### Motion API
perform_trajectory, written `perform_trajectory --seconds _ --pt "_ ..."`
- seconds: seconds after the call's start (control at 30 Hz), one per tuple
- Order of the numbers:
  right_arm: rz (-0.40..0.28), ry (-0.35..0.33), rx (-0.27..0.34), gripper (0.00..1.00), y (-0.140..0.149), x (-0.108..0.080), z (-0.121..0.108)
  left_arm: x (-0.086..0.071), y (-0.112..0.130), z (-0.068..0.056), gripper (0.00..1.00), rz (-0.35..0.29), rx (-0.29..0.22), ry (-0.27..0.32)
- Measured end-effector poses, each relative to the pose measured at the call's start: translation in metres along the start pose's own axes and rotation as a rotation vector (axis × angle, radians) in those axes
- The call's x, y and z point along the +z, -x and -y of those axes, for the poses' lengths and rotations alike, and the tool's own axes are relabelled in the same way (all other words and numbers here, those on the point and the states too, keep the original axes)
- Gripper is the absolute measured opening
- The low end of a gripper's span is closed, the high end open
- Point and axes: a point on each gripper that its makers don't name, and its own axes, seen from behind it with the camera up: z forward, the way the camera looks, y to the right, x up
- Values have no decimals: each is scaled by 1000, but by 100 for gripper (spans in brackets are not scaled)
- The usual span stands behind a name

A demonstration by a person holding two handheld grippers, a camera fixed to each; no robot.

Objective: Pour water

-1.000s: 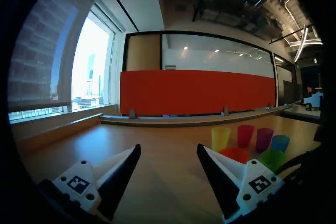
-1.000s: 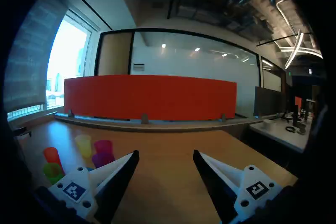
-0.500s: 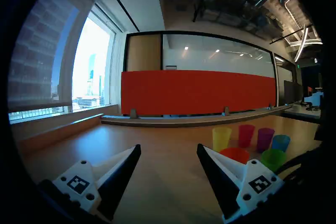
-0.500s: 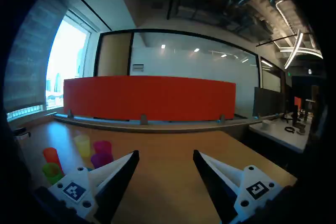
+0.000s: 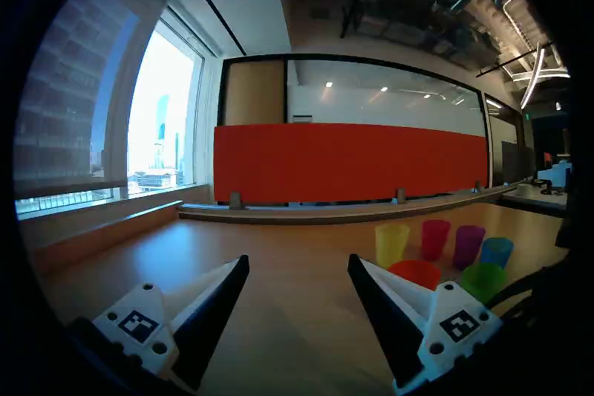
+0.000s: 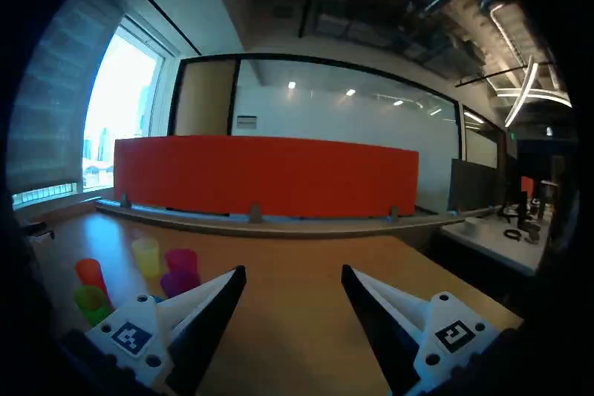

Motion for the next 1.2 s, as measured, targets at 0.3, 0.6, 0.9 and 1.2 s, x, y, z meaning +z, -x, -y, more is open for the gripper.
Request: perform_trajectory --seconds 0.3,0.6,0.9,1.2 --pt "-35 -5 10 100 2 3 1 0 0 1 99 0 1 0" --pt "-85 -29 -28 100 6 5 8 0 -1 1 99 0 1 0" --pt "-95 -42 28 100 15 7 1 0 0 0 99 1 1 0" --pt "-108 -60 0 100 33 12 7 0 0 1 99 1 0 0"
